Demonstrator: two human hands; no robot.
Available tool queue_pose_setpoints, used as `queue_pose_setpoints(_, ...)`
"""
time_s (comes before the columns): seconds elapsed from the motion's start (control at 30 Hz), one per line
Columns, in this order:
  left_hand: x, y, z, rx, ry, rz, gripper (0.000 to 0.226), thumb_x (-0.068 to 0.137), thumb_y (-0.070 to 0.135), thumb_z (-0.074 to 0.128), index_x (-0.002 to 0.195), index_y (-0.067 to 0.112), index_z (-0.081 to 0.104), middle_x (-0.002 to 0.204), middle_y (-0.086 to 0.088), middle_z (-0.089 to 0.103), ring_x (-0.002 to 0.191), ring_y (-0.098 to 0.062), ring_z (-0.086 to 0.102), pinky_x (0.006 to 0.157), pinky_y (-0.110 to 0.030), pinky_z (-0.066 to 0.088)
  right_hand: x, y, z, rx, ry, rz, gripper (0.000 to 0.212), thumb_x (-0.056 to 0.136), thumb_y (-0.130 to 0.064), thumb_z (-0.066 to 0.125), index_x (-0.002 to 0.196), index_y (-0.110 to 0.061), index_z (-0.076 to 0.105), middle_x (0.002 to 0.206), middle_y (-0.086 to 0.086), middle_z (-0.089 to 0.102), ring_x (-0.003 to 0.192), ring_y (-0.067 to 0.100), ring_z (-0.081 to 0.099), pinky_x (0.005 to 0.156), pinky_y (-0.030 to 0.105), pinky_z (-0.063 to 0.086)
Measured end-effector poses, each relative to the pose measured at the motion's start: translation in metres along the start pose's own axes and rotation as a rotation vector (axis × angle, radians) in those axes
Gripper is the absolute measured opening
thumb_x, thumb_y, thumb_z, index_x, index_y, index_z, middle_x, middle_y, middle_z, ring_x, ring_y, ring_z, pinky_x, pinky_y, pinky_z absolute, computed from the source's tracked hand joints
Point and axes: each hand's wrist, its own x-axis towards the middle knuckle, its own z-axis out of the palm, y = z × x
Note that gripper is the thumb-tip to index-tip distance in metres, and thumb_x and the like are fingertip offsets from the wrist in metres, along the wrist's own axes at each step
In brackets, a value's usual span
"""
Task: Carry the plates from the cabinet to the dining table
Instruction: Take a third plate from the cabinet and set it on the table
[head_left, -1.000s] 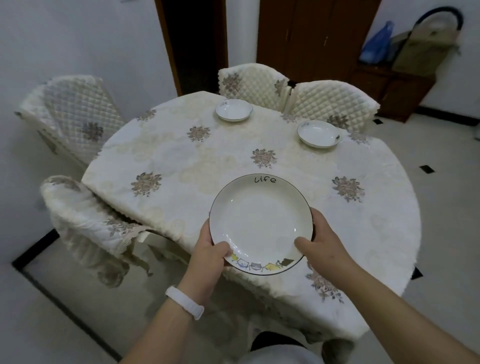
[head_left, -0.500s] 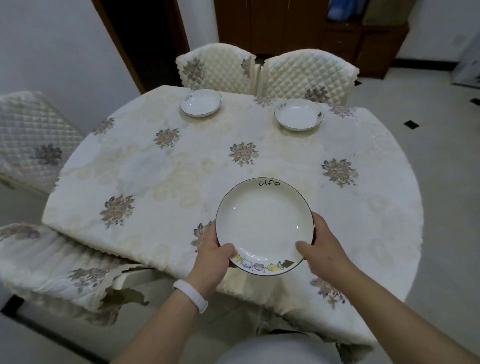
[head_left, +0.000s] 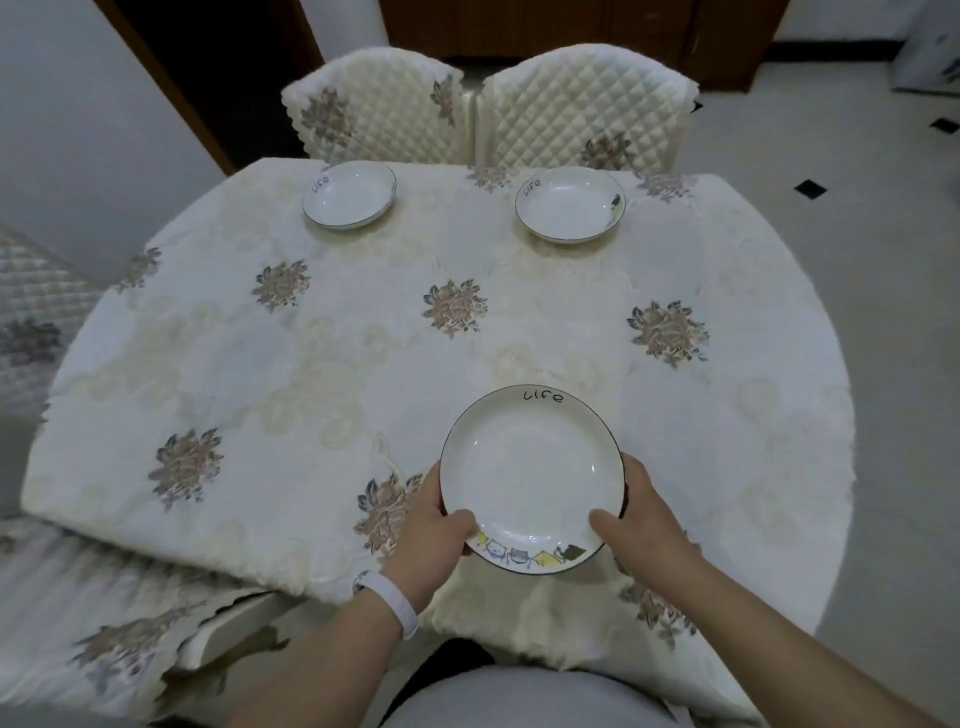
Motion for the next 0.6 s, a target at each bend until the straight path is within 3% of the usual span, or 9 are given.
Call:
queue_pose_setpoints(0.07, 0.007, -0.006, -0.001, 0.021, -0.012, -0.024, 0.063, 0.075, -0.011, 0.049, 0.115, 0.037, 0.057, 0.084, 0.011, 0.070, 0.068, -0.009, 0.065, 0.055, -0.025, 0.052, 0.003, 0.005, 0.001, 0.000, 0.003, 0.014, 0.066, 0.082, -0.012, 0.057, 0.138, -0.035, 0.030, 0.103, -0.017, 0.058, 0.086, 0.007, 0.058, 0.061, 0.026, 0.043)
queue_pose_setpoints(0.17, 0.019, -0.012, -0.003, 0.094, -0.043, -0.049, 0.067, 0.072, -0.003, 0.054, 0.125, 0.037, 0.054, 0.089, 0.004, 0.069, 0.072, -0.016, 0.061, 0.056, -0.026, 0.050, 0.006, 0.009, 0.004, -0.019, 0.014, 0.032, 0.066, 0.084, -0.010, 0.057, 0.141, -0.030, 0.028, 0.102, -0.017, 0.055, 0.088, -0.002, 0.053, 0.064, 0.019, 0.042)
queue_pose_setpoints(0.3, 0.033, -0.019, -0.002, 0.187, -0.080, -0.084, 0.063, 0.084, -0.005, 0.053, 0.133, 0.033, 0.044, 0.107, -0.001, 0.066, 0.080, -0.016, 0.062, 0.055, -0.019, 0.048, 0.010, 0.020, 0.008, -0.044, 0.050, 0.064, 0.066, 0.083, -0.012, 0.056, 0.141, -0.029, 0.029, 0.106, -0.010, 0.058, 0.091, 0.011, 0.058, 0.070, 0.029, 0.047)
queue_pose_setpoints(0.43, 0.042, -0.031, 0.001, 0.285, -0.112, -0.115, 0.061, 0.085, 0.003, 0.057, 0.135, 0.032, 0.038, 0.111, 0.003, 0.064, 0.092, -0.016, 0.063, 0.061, -0.020, 0.048, 0.014, 0.028, 0.009, -0.071, 0.033, 0.093, 0.065, 0.084, -0.013, 0.055, 0.140, -0.031, 0.028, 0.102, -0.013, 0.058, 0.084, -0.001, 0.055, 0.059, 0.021, 0.043)
queue_pose_setpoints(0.6, 0.051, -0.043, -0.002, 0.376, -0.122, -0.154, 0.058, 0.083, 0.005, 0.061, 0.133, 0.026, 0.040, 0.109, 0.001, 0.064, 0.095, -0.018, 0.062, 0.069, -0.027, 0.049, 0.017, 0.035, 0.011, -0.128, 0.014, 0.123, 0.062, 0.085, -0.017, 0.056, 0.140, -0.031, 0.029, 0.108, -0.005, 0.060, 0.082, 0.013, 0.057, 0.060, 0.025, 0.045)
